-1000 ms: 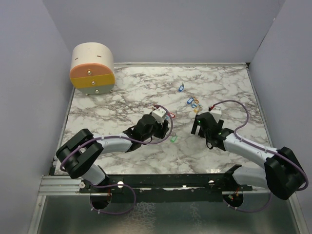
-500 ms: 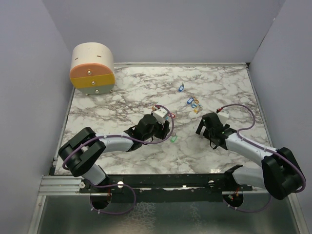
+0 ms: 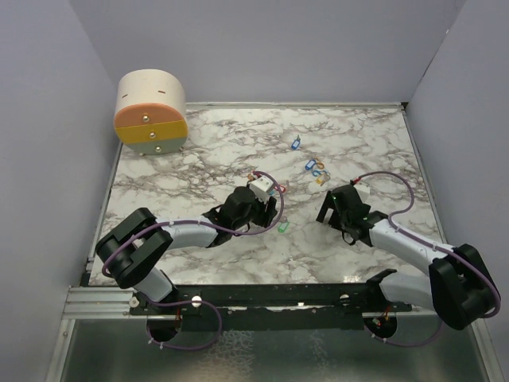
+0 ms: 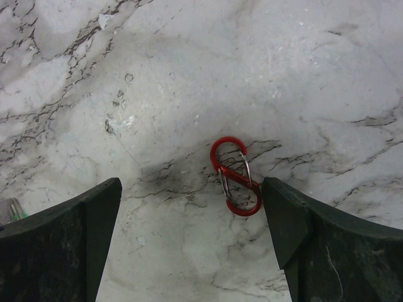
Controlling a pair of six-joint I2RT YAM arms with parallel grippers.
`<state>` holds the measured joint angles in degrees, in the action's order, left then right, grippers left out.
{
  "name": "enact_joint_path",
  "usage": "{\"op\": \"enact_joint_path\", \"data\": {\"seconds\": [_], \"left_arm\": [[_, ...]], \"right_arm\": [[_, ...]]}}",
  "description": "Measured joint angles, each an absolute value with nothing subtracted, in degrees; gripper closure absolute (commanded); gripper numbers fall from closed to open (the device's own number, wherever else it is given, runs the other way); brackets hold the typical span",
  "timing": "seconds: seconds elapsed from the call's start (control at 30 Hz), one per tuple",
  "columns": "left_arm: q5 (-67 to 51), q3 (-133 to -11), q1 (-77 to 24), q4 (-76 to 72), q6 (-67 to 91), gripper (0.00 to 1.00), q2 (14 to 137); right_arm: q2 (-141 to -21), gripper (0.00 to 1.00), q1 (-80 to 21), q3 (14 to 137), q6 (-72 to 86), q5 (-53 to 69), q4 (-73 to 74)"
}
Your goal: Put the keys on the keyring
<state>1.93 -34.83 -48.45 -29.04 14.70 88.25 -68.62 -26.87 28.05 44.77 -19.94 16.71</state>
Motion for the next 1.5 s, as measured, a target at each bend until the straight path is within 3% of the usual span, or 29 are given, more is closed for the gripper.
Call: {"op": "enact_joint_path", "data": {"seconds": [0.4,1.03,1.5], "left_arm": [[1.7,-35.0,-48.4,-29.1,14.7,0.44,88.3],[0.4,-35.0,-48.4,-29.1,14.7,0.44,88.5],[0.4,-35.0,-48.4,-30.0,14.7,0.44,88.5]], "right_arm": [[-67.5,0.1,-26.9,27.4,44.7,-18.6,16.7],[-70.3,0.47,-26.9,29.6,45.3,-18.8,19.8],[-71.0,0.48,-26.9,30.2,46.1,-19.7,20.8]]}}
